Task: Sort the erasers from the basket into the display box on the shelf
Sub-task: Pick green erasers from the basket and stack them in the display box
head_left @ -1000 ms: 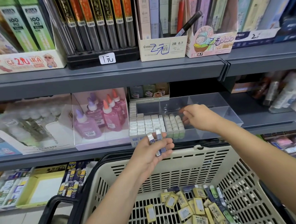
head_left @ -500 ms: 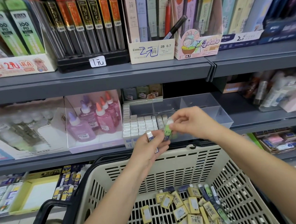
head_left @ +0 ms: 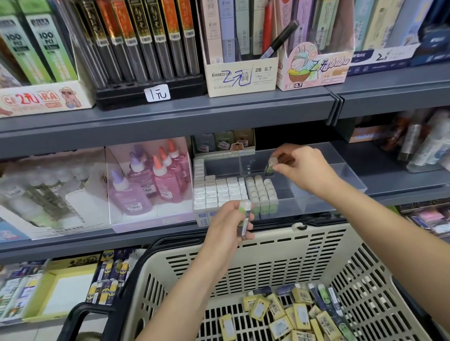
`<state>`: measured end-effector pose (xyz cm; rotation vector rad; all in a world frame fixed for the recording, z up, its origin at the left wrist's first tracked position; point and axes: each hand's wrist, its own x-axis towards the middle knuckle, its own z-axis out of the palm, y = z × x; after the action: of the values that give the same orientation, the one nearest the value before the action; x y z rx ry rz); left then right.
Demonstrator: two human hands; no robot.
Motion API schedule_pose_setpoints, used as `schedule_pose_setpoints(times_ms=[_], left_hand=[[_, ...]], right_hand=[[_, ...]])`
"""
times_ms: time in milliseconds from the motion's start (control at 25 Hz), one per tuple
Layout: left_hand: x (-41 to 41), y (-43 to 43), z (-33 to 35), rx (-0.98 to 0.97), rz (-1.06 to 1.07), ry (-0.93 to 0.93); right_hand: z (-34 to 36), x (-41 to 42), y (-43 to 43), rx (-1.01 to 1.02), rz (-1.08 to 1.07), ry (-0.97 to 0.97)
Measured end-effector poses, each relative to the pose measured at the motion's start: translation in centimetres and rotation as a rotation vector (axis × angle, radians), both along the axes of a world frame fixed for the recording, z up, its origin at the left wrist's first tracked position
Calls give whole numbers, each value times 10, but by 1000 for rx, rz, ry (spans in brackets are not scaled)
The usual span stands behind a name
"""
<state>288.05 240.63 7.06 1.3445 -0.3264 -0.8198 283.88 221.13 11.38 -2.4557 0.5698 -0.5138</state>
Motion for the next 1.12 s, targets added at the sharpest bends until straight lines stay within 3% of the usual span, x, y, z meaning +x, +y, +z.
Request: schedule_pose_setpoints(times_ms=[160,400,680,840,960,1000,1120], left_hand=[[-1,1,-2,18,-2,-5],[-2,4,-4,37,-24,-123],[-1,4,-4,-15,23,-80],[-1,0,-2,6,18,-117],[-5,-12,0,38,-2,-134],[-8,-16,2,53,-17,-153],[-19,-25,3,86,-38,-220]], right_hand=[[-7,3,3,-132,35,119],[-18,13,4,-98,52,274],[-19,17,3,-114,96,452],[-4,0,2,-119,58,278],[8,-27,19,224,200,81],[9,-35,26,316,279,89],[8,-49,26,312,314,125]])
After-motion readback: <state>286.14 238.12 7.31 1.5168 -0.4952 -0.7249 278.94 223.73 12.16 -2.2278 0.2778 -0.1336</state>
